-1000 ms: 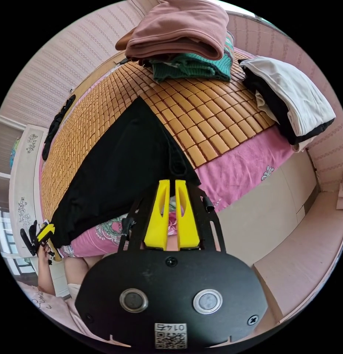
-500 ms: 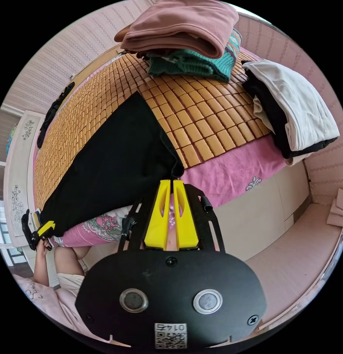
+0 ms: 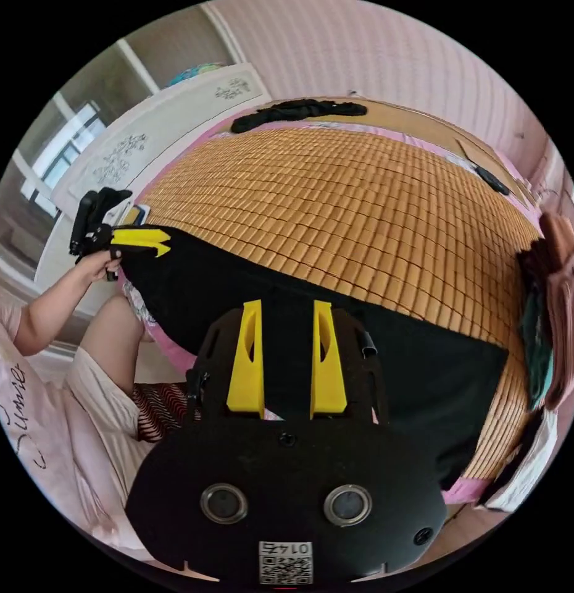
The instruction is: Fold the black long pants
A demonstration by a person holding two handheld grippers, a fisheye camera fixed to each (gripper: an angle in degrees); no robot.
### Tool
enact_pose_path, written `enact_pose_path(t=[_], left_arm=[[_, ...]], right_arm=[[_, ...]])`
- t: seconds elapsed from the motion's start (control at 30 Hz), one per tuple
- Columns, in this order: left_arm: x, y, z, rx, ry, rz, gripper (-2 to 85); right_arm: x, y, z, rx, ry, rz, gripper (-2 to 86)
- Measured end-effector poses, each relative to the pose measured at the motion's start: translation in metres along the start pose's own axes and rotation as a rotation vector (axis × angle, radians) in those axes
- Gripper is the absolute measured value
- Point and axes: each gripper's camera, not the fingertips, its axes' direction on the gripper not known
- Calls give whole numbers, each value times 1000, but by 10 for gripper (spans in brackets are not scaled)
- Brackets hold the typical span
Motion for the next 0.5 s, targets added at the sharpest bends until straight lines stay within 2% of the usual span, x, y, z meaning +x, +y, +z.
enact_pose_path(t=[0.17, 0.27, 0.5], left_arm=[[6, -9, 40, -130, -94, 110, 88], [4, -1, 43, -73, -35, 90, 65], [-15, 10, 36, -14, 92, -9, -5]], right_arm=[[-37, -54, 66, -133, -45, -128, 85], [-48, -60, 102, -233, -38, -151, 65], [-51, -62, 99, -199, -79, -127, 8]])
